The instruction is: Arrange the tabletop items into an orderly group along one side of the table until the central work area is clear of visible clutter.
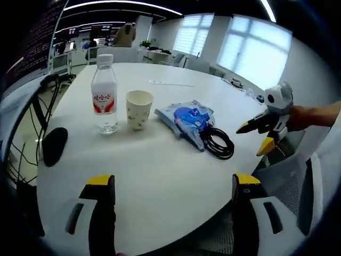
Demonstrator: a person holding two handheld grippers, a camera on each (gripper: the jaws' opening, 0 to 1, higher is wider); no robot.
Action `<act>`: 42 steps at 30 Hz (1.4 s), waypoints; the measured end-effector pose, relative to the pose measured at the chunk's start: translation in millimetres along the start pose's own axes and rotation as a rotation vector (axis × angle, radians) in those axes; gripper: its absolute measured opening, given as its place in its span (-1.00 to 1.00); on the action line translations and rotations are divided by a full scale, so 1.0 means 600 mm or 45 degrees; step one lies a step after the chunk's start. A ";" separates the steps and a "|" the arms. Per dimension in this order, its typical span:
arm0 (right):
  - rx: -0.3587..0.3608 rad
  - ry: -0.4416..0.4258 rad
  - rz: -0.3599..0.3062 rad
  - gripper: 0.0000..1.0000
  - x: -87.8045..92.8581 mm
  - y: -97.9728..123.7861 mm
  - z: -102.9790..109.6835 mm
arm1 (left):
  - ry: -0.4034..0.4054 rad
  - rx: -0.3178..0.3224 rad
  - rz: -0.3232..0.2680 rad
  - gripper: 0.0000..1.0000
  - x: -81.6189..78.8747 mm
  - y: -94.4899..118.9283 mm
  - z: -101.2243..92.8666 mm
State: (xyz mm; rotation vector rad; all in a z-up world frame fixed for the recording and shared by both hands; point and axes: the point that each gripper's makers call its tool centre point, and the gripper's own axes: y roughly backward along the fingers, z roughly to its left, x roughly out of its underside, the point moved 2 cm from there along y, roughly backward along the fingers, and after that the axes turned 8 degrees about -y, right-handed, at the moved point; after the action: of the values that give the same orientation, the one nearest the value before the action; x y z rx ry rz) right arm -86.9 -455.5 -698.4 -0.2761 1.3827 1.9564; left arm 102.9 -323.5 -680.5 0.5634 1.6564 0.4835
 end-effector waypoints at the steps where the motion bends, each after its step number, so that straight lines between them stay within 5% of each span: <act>1: 0.001 -0.001 0.001 0.58 0.001 0.000 0.001 | -0.003 0.004 0.003 0.84 0.001 0.000 -0.002; 14: 0.058 -0.025 -0.022 0.56 -0.007 0.002 -0.018 | -0.004 -0.002 -0.025 0.80 -0.010 0.002 -0.005; 27: 0.122 -0.259 -0.147 0.47 -0.021 -0.002 -0.062 | 0.025 -0.008 -0.016 0.74 0.001 0.005 -0.017; 42: 0.254 -0.330 -0.119 0.10 -0.031 -0.038 -0.111 | 0.057 -0.043 -0.030 0.72 -0.001 0.010 -0.015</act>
State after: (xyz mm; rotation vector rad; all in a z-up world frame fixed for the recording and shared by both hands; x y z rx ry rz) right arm -73.1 -518.3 -732.2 0.0075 1.3549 1.6955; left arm 94.5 -318.9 -675.1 0.5111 1.6922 0.5091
